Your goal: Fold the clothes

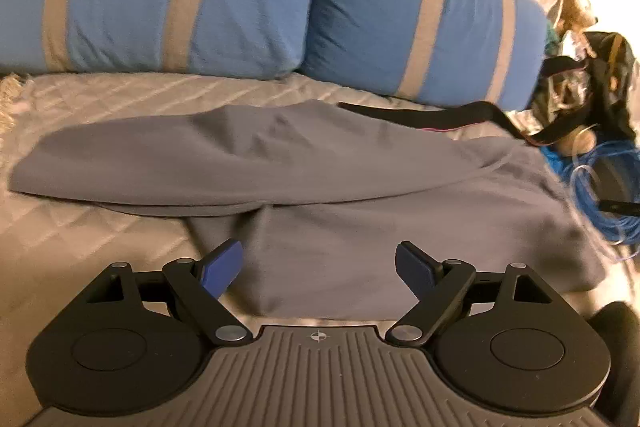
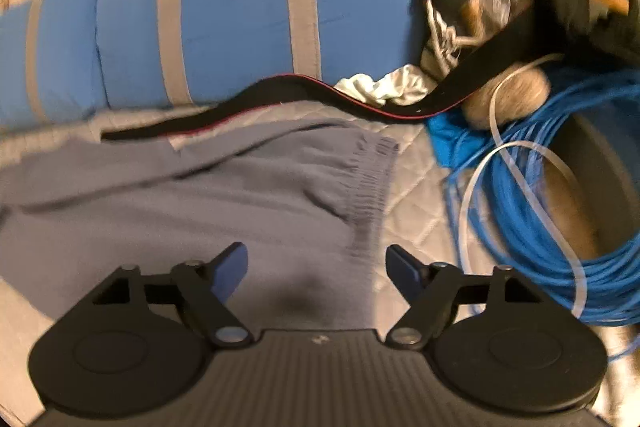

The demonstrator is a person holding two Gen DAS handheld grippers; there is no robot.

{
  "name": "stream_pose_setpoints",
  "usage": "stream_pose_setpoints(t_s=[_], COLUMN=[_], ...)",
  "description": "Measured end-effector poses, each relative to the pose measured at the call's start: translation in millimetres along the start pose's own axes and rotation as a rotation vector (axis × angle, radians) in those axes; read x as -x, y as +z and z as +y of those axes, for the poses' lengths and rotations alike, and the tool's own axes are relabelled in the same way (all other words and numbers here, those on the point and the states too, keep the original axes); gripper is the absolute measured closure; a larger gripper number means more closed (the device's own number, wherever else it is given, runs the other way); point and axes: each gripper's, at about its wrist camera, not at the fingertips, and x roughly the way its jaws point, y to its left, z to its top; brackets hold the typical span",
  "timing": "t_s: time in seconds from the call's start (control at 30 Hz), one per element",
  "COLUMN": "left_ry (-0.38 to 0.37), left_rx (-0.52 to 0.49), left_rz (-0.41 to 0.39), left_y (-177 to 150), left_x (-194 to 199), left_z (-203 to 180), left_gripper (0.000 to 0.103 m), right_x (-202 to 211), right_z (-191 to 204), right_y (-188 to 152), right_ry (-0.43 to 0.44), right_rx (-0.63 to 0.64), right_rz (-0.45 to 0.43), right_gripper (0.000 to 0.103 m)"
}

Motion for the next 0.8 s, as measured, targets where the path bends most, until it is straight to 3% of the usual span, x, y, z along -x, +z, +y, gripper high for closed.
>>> stream_pose_setpoints(t_s=[0.3, 0.43, 0.6, 0.8], left_ry=[0.127, 0.121, 0.069, 0.160], left_rx=[0.015, 0.039, 0.109, 0.070], left_rz=[0.023, 0.028, 0.015, -0.021], left_y=[-20.2, -22.2, -13.3, -2.6], left_x=[-20.6, -27.7, -24.2, -28.0], left_z=[36.0, 42.8, 49.6, 61.3], left_gripper=[0.019, 0.020, 0.019, 0.020], right_x=[48.6, 58.7, 63.0, 71.9], right_z=[34.1, 42.5, 51.5, 78.2], right_y=[-36.5, -51.1, -55.0, -53.7], right_ry=[-0.011, -0.014, -0.017, 0.078], right_rx=[0.290, 0.374, 0.340, 0.240], right_rz=[-0.025, -0.030, -0.042, -0.084], right_gripper=[0.008, 0.005, 0.004, 0.003])
